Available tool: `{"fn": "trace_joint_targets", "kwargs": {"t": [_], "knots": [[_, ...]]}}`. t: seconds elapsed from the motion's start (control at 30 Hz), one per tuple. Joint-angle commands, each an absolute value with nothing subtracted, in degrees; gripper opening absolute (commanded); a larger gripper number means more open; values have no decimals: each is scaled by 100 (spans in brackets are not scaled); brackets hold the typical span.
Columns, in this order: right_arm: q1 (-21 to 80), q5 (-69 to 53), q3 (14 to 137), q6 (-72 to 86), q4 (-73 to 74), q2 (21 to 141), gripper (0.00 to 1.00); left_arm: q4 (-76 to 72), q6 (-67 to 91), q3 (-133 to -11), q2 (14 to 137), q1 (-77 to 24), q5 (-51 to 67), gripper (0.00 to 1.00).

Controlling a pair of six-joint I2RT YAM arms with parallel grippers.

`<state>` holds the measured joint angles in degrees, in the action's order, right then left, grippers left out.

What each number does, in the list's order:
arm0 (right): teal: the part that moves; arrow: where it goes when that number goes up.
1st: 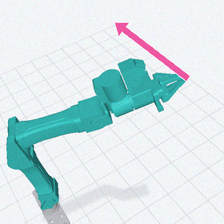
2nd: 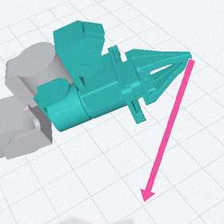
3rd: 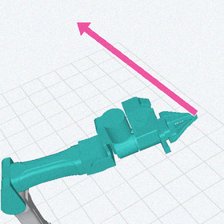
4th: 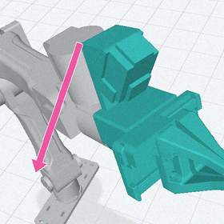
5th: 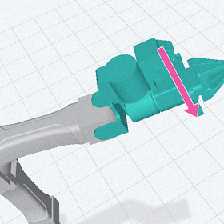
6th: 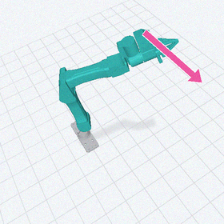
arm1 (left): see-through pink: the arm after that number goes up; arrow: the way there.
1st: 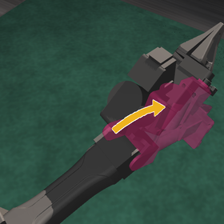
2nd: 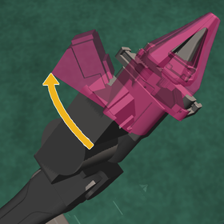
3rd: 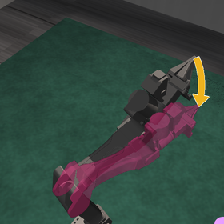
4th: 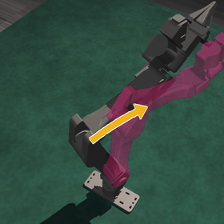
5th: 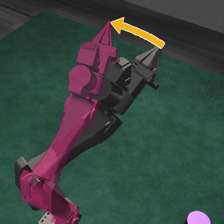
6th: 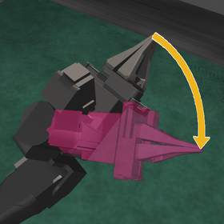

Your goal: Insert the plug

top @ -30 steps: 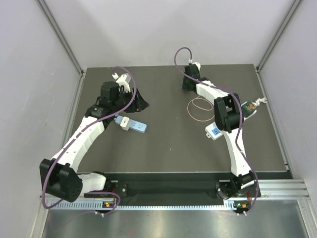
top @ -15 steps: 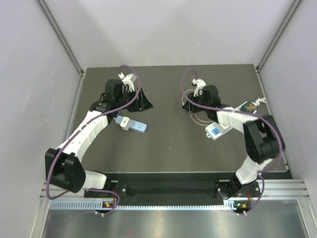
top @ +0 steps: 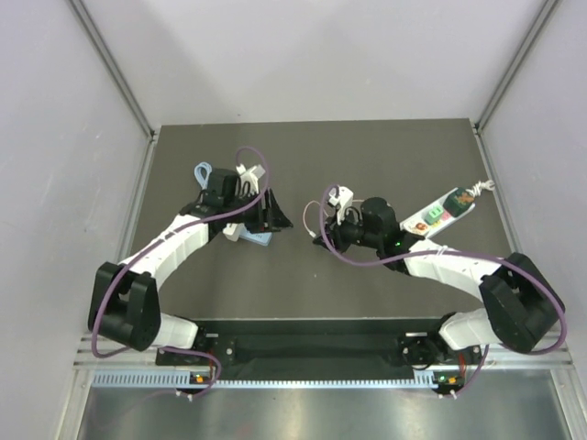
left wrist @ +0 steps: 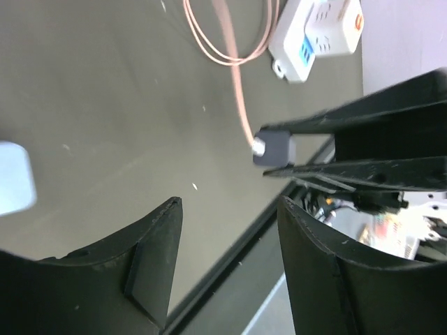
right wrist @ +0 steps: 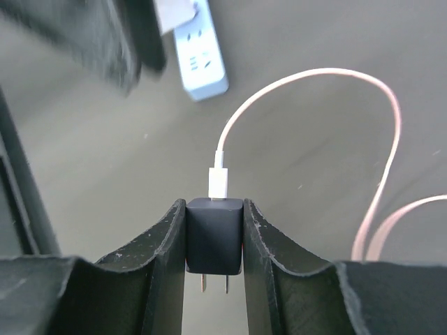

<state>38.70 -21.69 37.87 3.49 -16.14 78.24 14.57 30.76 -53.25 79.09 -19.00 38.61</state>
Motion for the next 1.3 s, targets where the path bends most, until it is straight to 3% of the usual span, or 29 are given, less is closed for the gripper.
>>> {"fn": "trace_joint_targets", "kwargs": {"t": [0.0, 0.7, 0.83, 0.87, 0.93, 1.03, 1.07, 1.17, 1.27], "knots": [[4016, -2021, 3885, 123, -2180, 7664, 0, 800, 3313, -5282, 7928, -2074, 4210, 61], [4465, -1934, 3937, 141, -2312, 7532, 1, 71, 3954, -5309, 8657, -2549, 4333, 50], [4491, -1899, 3990, 149, -2233, 7506, 3, 35, 4043, -5344, 8666, -2549, 4456, 32], [4491, -1864, 3982, 141, -2232, 7488, 6, 44, 4052, -5352, 8666, -2549, 4500, 16], [4500, -1784, 4016, 149, -2180, 7471, 9, 44, 4104, -5344, 8649, -2558, 4622, 0], [4491, -1705, 4052, 158, -2119, 7453, 24, 44, 4166, -5370, 8648, -2558, 4824, 0], [4491, -1696, 4052, 158, -2075, 7444, 41, 44, 4201, -5370, 8622, -2558, 4834, 0], [4509, -1626, 4078, 132, -1890, 7383, 63, 44, 4245, -5396, 8517, -2549, 4746, 0], [4491, -1617, 4017, 44, -1749, 7295, 72, 44, 4263, -5475, 8438, -2558, 4711, 0]]}}
